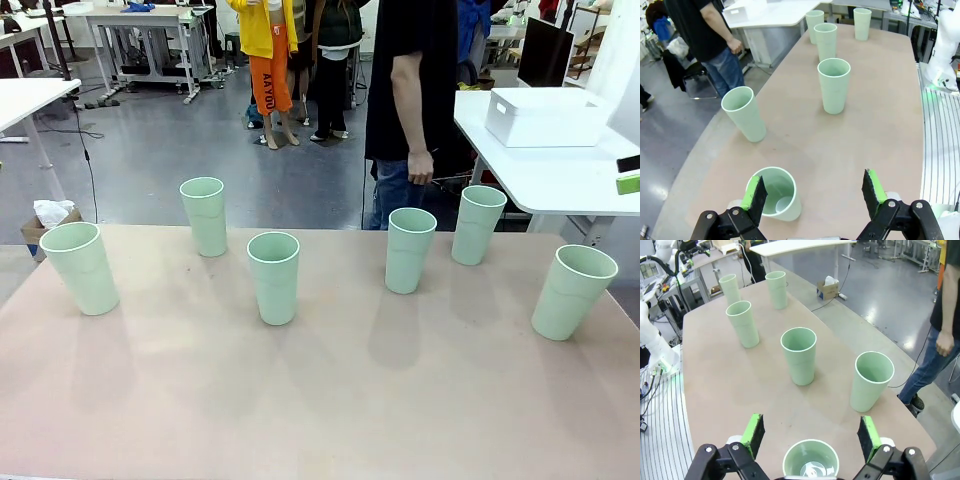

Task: Stack the cups and store them in the basket.
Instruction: Pick up two Reusable plastic cups , one in each hand.

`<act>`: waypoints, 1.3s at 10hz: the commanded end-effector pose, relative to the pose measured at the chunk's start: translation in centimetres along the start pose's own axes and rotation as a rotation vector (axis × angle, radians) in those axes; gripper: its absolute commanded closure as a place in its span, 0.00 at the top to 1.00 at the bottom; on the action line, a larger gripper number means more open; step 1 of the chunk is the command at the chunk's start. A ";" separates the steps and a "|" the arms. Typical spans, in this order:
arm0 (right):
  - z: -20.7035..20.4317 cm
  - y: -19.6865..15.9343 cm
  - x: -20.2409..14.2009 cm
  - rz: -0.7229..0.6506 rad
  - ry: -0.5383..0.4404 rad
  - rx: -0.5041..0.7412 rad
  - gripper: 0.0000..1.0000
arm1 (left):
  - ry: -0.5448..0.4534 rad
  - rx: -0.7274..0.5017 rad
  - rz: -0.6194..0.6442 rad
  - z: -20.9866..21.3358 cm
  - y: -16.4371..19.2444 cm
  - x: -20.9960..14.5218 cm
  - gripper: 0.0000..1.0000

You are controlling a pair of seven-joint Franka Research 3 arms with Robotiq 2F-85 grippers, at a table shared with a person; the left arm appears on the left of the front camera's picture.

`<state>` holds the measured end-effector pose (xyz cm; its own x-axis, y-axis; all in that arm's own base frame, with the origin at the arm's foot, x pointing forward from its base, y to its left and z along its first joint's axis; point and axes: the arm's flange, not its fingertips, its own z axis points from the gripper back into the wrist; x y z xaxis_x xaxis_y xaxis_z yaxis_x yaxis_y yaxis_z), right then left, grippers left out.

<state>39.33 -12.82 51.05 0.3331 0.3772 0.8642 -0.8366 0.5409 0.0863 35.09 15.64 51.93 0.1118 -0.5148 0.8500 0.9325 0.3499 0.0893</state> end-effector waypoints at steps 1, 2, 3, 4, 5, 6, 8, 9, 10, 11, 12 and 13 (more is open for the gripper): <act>-0.1 0.0 0.1 0.003 -0.008 0.004 1.00 | -0.012 -0.003 -0.008 0.0 -0.1 0.1 1.00; -0.1 0.0 0.1 0.003 -0.008 0.004 1.00 | -0.012 -0.003 -0.008 0.0 -0.1 0.1 1.00; -0.1 0.0 0.1 0.003 -0.008 0.004 1.00 | -0.012 -0.003 -0.008 0.0 -0.1 0.1 1.00; -0.1 0.0 0.1 0.003 -0.008 0.004 1.00 | -0.012 -0.003 -0.008 0.0 -0.1 0.1 1.00; -0.1 0.0 0.1 0.003 -0.008 0.004 1.00 | -0.012 -0.003 -0.008 0.0 -0.1 0.1 1.00; -0.1 0.0 0.1 0.003 -0.008 0.004 1.00 | -0.012 -0.003 -0.008 0.0 -0.1 0.1 1.00; -0.1 0.0 0.1 0.003 -0.008 0.004 1.00 | -0.012 -0.003 -0.008 0.0 -0.1 0.1 1.00; -0.1 0.0 0.1 0.003 -0.008 0.004 1.00 | -0.012 -0.003 -0.008 0.0 -0.1 0.1 1.00; -0.1 0.0 0.1 0.003 -0.008 0.004 1.00 | -0.012 -0.003 -0.008 0.0 -0.1 0.1 1.00; -0.1 0.0 0.1 0.003 -0.008 0.004 1.00 | -0.012 -0.003 -0.008 0.0 -0.1 0.1 1.00; -0.1 0.0 0.1 0.003 -0.008 0.004 1.00 | -0.012 -0.003 -0.008 0.0 -0.1 0.1 1.00; -0.1 0.0 0.1 0.003 -0.008 0.004 1.00 | -0.012 -0.003 -0.008 0.0 -0.1 0.1 1.00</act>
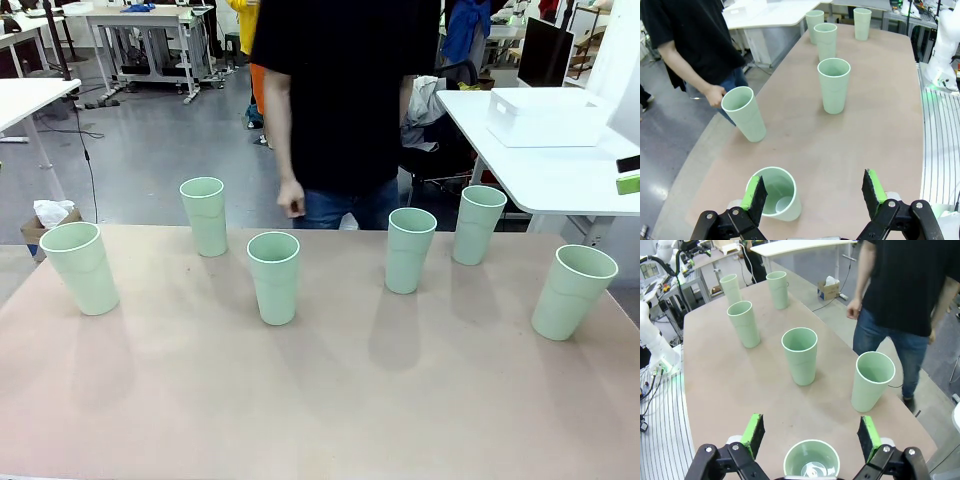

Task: Stack the cups and store them in the basket.
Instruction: Pick up two Reusable plastic cups , one in each hand.

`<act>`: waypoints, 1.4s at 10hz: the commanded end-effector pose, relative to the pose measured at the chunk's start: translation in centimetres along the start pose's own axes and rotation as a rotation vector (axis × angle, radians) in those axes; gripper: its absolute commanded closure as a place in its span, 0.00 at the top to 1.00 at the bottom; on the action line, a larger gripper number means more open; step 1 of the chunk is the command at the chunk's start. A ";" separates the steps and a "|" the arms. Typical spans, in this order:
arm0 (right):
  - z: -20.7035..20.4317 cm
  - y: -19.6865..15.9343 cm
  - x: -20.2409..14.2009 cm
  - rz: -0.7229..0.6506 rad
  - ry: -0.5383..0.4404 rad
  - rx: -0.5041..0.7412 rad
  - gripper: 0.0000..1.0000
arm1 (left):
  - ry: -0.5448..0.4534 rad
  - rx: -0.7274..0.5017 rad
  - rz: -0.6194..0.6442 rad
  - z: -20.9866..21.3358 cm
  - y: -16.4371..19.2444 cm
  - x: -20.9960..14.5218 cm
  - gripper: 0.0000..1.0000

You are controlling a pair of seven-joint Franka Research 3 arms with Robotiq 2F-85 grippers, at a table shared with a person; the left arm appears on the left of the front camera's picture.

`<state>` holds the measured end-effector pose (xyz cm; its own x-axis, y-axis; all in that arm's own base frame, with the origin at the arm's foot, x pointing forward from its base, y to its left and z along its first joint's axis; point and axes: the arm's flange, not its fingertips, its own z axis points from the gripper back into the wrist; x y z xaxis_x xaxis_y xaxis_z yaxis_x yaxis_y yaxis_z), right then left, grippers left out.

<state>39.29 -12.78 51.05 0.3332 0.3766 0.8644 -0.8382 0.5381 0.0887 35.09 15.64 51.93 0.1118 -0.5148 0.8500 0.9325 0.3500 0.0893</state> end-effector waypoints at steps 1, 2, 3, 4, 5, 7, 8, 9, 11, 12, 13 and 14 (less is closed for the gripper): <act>-0.1 0.0 0.1 0.004 -0.007 0.000 1.00 | -0.012 -0.003 -0.008 0.0 -0.1 0.1 1.00; -0.1 0.0 0.1 0.004 -0.007 0.000 1.00 | -0.012 -0.003 -0.008 0.0 -0.1 0.1 1.00; -0.1 0.0 0.1 0.004 -0.007 0.000 1.00 | -0.012 -0.003 -0.008 0.0 -0.1 0.1 1.00; -0.1 0.0 0.1 0.004 -0.007 0.000 1.00 | -0.012 -0.003 -0.008 0.0 -0.1 0.1 1.00; -0.1 0.0 0.1 0.004 -0.007 0.000 1.00 | -0.012 -0.003 -0.008 0.0 -0.1 0.1 1.00; -0.1 0.0 0.1 0.004 -0.007 0.000 1.00 | -0.012 -0.003 -0.008 0.0 -0.1 0.1 1.00; -0.1 0.0 0.1 0.004 -0.007 0.000 1.00 | -0.012 -0.003 -0.008 0.0 -0.1 0.1 1.00; -0.1 0.0 0.1 0.004 -0.007 0.000 1.00 | -0.012 -0.003 -0.008 0.0 -0.1 0.1 1.00; -0.1 0.0 0.1 0.004 -0.007 0.000 1.00 | -0.012 -0.003 -0.008 0.0 -0.1 0.1 1.00; -0.1 0.0 0.1 0.004 -0.007 0.000 1.00 | -0.012 -0.003 -0.008 0.0 -0.1 0.1 1.00; -0.1 0.0 0.1 0.004 -0.007 0.000 1.00 | -0.012 -0.003 -0.008 0.0 -0.1 0.1 1.00; -0.1 0.0 0.1 0.004 -0.007 0.000 1.00 | -0.012 -0.003 -0.008 0.0 -0.1 0.1 1.00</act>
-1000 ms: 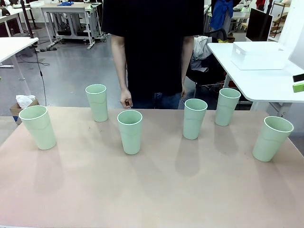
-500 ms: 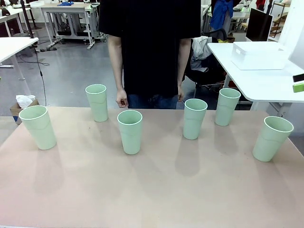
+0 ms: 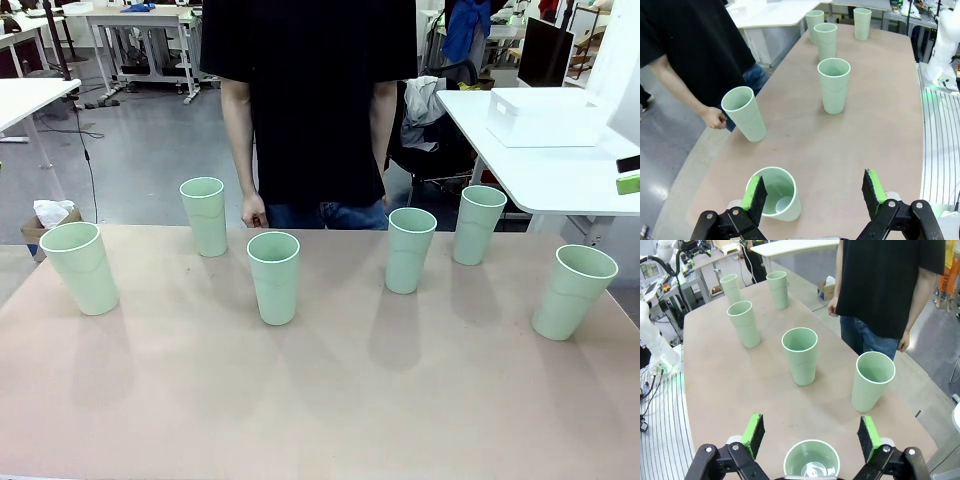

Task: Stack the cups and store them in the basket.
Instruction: Pick up two Reusable plastic cups , one in each hand.

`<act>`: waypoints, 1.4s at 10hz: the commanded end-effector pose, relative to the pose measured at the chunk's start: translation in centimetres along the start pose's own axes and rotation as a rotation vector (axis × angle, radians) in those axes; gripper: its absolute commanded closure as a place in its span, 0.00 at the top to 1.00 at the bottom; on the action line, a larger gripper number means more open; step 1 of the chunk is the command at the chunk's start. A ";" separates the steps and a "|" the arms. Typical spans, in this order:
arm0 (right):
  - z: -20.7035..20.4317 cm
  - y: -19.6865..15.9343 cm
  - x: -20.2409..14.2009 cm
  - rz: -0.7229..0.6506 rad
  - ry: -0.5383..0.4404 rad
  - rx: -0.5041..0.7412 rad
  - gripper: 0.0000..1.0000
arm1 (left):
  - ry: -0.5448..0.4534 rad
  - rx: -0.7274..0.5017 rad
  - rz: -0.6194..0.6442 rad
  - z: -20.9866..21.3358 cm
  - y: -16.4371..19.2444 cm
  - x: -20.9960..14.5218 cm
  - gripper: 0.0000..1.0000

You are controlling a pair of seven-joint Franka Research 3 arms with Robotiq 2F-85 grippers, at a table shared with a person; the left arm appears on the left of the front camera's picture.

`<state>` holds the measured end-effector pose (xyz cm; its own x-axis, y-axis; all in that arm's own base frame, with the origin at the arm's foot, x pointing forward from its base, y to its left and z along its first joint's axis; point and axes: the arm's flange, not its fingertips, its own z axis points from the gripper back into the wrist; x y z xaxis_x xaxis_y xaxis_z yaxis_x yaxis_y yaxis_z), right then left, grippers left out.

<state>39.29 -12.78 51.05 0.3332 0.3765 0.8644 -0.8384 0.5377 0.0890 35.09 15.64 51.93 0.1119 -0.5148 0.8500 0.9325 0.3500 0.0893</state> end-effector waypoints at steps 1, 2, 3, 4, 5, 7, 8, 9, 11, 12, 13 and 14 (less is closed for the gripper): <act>-0.1 -0.1 0.1 0.004 -0.007 -0.001 1.00 | -0.012 -0.003 -0.008 0.0 -0.1 0.1 1.00; -0.1 -0.1 0.1 0.004 -0.007 -0.001 1.00 | -0.012 -0.003 -0.008 0.0 -0.1 0.1 1.00; -0.1 -0.1 0.1 0.004 -0.007 -0.001 1.00 | -0.012 -0.003 -0.008 0.0 -0.1 0.1 1.00; -0.1 -0.1 0.1 0.004 -0.007 -0.001 1.00 | -0.012 -0.003 -0.008 0.0 -0.1 0.1 1.00; -0.1 -0.1 0.1 0.004 -0.007 -0.001 1.00 | -0.012 -0.003 -0.008 0.0 -0.1 0.1 1.00; -0.1 -0.1 0.1 0.004 -0.007 -0.001 1.00 | -0.012 -0.003 -0.008 0.0 -0.1 0.1 1.00; 0.0 0.0 0.0 0.000 0.000 0.000 1.00 | 0.000 0.000 0.000 0.0 0.0 0.0 1.00; 0.2 -2.5 1.3 -0.005 0.013 0.010 1.00 | 0.014 -0.004 -0.022 0.3 2.3 0.5 1.00; 0.6 -8.0 2.8 -0.048 0.012 0.135 1.00 | 0.034 -0.055 -0.143 0.7 6.4 0.5 1.00; 0.8 -10.3 2.8 -0.033 0.013 0.160 1.00 | 0.052 -0.050 -0.178 0.5 8.3 0.0 1.00; 0.9 -12.5 2.5 -0.016 0.017 0.171 1.00 | 0.049 -0.099 -0.232 0.3 9.8 -0.5 1.00; 1.1 -14.3 2.1 0.001 0.016 0.203 1.00 | 0.035 -0.134 -0.261 0.5 11.2 -0.9 1.00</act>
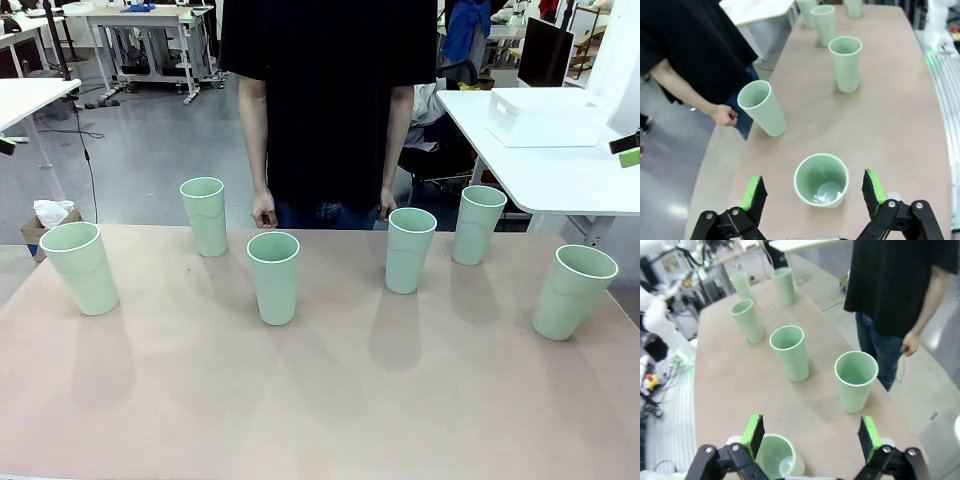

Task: Stack the cups and store them in the basket.
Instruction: Pick up two Reusable plastic cups , one in each hand.

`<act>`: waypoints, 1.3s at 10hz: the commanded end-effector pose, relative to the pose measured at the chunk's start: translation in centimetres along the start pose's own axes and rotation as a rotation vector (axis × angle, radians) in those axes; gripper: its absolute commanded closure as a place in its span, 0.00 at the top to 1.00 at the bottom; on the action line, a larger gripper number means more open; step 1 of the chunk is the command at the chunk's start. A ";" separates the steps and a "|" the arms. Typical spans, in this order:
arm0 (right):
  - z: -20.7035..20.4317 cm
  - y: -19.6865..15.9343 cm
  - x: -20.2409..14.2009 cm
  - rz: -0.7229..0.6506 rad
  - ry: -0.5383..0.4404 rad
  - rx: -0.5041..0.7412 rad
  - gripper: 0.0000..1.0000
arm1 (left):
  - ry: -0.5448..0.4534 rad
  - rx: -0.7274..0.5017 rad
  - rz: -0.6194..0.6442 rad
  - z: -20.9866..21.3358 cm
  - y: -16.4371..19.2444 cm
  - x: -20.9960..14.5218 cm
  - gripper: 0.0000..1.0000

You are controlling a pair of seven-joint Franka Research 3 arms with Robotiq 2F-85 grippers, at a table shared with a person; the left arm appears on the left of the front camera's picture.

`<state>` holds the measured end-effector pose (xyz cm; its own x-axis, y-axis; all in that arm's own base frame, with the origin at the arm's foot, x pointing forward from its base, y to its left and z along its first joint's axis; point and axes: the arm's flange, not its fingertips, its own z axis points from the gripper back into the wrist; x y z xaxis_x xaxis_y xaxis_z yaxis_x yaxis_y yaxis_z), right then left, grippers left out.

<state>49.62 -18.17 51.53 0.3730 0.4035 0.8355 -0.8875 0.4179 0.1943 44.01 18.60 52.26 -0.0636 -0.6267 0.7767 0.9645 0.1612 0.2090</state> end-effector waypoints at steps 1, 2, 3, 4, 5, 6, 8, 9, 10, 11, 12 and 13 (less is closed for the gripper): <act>2.3 -4.5 -0.3 0.055 -0.034 0.093 1.00 | -0.031 -0.018 -0.091 1.7 3.1 -2.3 1.00; 2.9 -6.3 -1.6 0.114 -0.029 0.176 1.00 | -0.066 -0.088 -0.151 2.0 4.5 -3.9 1.00; 3.1 -7.8 -3.1 0.157 -0.018 0.208 1.00 | -0.078 -0.141 -0.165 1.7 5.4 -5.4 1.00; 3.3 -9.2 -4.8 0.171 -0.021 0.246 1.00 | -0.121 -0.204 -0.183 1.5 5.9 -6.7 1.00; 3.5 -10.2 -6.5 0.172 -0.039 0.308 1.00 | -0.173 -0.258 -0.204 1.3 6.1 -7.7 1.00; 3.4 -10.8 -8.3 0.160 -0.057 0.356 1.00 | -0.175 -0.292 -0.209 0.8 6.3 -8.7 1.00; 2.6 -9.4 -8.3 0.143 -0.048 0.291 1.00 | -0.177 -0.276 -0.177 -0.2 6.4 -9.2 1.00; 2.6 -9.4 -8.3 0.143 -0.048 0.291 1.00 | -0.178 -0.273 -0.189 -0.2 5.6 -9.4 1.00; 2.6 -9.4 -8.3 0.143 -0.048 0.291 1.00 | -0.178 -0.273 -0.189 -0.2 5.6 -9.4 1.00; 2.6 -9.4 -8.3 0.143 -0.048 0.291 1.00 | -0.178 -0.273 -0.189 -0.2 5.6 -9.4 1.00; 2.6 -9.4 -8.3 0.143 -0.048 0.291 1.00 | -0.178 -0.273 -0.189 -0.2 5.6 -9.4 1.00; 3.0 -10.0 -8.5 0.160 -0.064 0.306 1.00 | -0.183 -0.275 -0.188 -0.3 6.0 -10.0 1.00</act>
<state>54.50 -28.19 44.21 0.2096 0.3902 0.8966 -0.9778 0.0864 0.1910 50.46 25.69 45.64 -0.2668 -0.4761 0.8380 0.9629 -0.1686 0.2107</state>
